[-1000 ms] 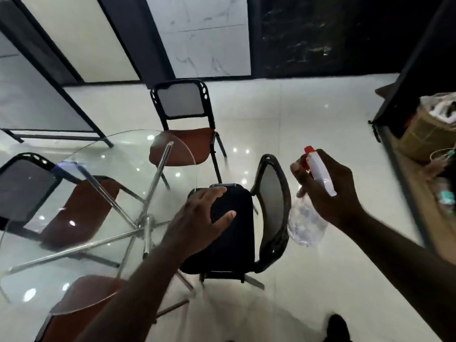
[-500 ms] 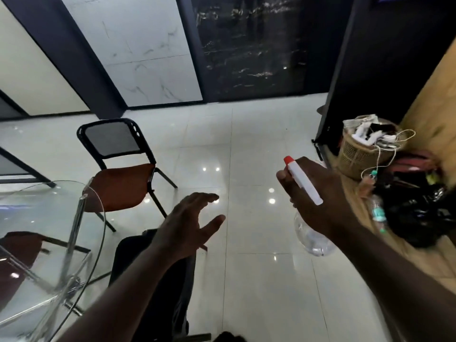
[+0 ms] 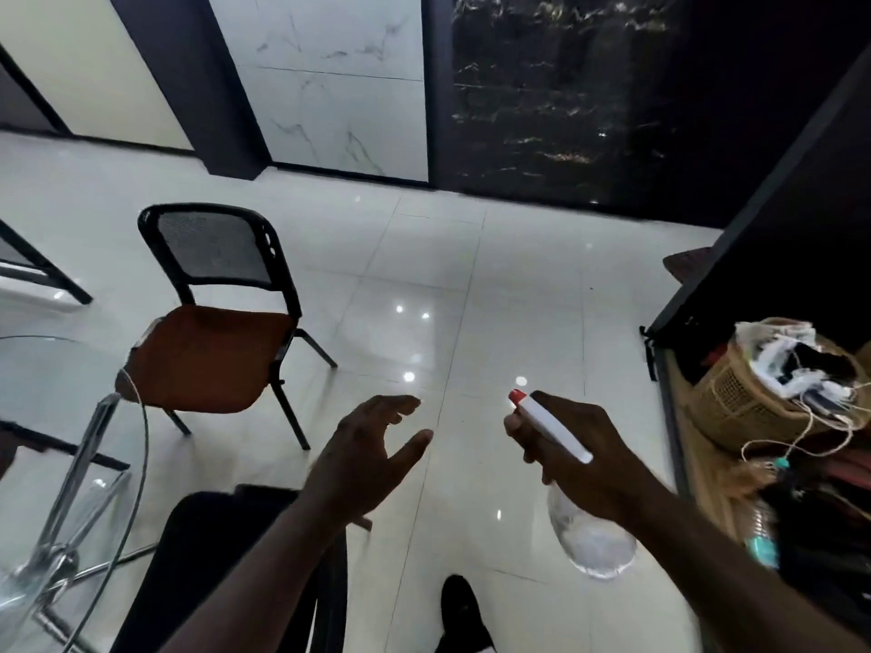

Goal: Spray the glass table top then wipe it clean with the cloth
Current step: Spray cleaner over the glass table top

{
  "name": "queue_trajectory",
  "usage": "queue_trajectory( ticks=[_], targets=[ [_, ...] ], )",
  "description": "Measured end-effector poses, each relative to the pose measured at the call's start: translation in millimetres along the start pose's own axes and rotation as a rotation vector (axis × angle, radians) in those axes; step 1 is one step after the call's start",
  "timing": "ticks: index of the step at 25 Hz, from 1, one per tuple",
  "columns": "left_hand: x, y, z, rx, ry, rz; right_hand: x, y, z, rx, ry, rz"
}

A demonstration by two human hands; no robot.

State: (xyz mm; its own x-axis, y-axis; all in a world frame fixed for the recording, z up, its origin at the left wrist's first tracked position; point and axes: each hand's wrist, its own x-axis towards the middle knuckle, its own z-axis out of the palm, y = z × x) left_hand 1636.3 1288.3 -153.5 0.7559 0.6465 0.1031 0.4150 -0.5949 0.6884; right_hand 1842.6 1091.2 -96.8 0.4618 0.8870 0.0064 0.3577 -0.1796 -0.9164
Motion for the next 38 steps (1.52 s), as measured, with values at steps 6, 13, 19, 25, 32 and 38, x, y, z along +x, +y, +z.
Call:
queue_trajectory(
  ticks=[6, 13, 19, 25, 32, 38],
  targets=[
    [85, -43, -36, 0.018, 0.089, -0.133, 141, 11, 8, -0.009, -0.170, -0.011],
    [127, -97, -83, 0.069, 0.508, -0.541, 347, 5, 85, 0.141, -0.606, -0.115],
    [133, -111, -109, 0.044, 0.777, -0.843, 461, -33, 189, 0.082, -1.030, -0.220],
    [65, -177, -126, -0.040, 1.230, -1.146, 478, -78, 331, 0.030, -1.361, -0.353],
    [13, -262, -134, -0.096, 1.267, -1.440, 471, -123, 474, -0.063, -1.591, -0.454],
    [5, -309, -113, -0.265, 1.231, -1.728, 472, -112, 572, -0.205, -1.629, -0.449]
  ],
)
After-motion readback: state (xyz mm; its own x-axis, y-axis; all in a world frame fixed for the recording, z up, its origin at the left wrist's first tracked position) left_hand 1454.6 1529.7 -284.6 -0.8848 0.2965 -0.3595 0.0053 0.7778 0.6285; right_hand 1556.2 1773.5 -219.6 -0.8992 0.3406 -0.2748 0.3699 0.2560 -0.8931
